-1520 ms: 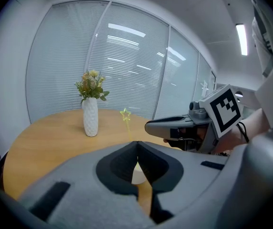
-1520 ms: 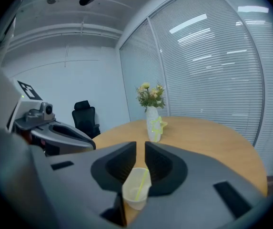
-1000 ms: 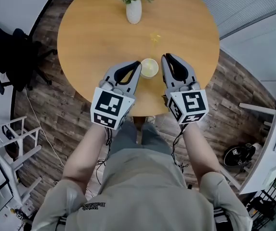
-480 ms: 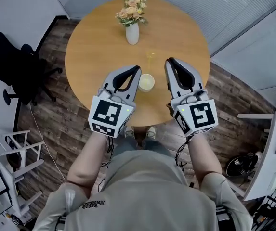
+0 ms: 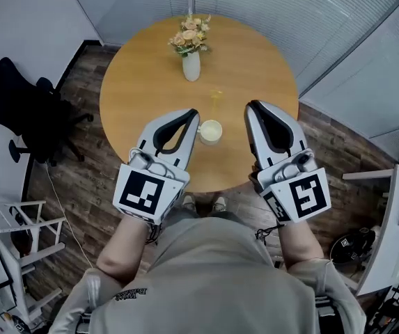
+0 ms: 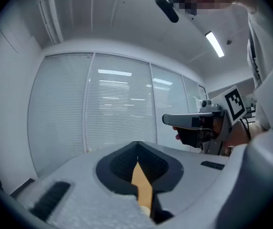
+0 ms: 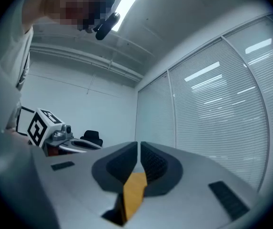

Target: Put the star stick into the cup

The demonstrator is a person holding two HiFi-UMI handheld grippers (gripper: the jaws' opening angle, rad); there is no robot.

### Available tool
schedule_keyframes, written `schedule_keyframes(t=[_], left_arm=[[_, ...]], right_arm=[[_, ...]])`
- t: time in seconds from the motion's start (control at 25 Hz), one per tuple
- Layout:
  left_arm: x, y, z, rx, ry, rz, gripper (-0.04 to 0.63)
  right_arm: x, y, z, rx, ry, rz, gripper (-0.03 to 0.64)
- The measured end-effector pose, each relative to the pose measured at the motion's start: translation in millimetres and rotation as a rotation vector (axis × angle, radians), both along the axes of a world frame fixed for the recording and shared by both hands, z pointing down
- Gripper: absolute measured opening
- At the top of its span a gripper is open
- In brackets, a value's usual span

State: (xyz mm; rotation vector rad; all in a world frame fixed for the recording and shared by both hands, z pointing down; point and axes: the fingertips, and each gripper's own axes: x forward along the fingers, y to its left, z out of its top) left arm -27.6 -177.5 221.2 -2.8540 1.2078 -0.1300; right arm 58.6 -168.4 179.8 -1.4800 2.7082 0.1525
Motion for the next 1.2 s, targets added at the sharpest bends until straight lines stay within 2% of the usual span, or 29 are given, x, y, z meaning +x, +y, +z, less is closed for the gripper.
schedule_keyframes(t=[0.48,0.84,1.2], left_arm=[[-15.7,27.8,2.6,0.008,-0.011,-0.018,0.021],[-23.1,26.1,3.1,0.0,-0.02,-0.024,0.021],[-26.1,26.1,11.9,-0.017,-0.029,-0.024,0.021]], right_arm=[[-14.1,29.2,-1.5,-0.003,-0.003,-0.025,0.037],[-24.3,33.3,17.8,-0.067,0.031,-0.104,0.034],[-20.3,29.4,23.3,-0.066,0.063,-0.091,0.034]])
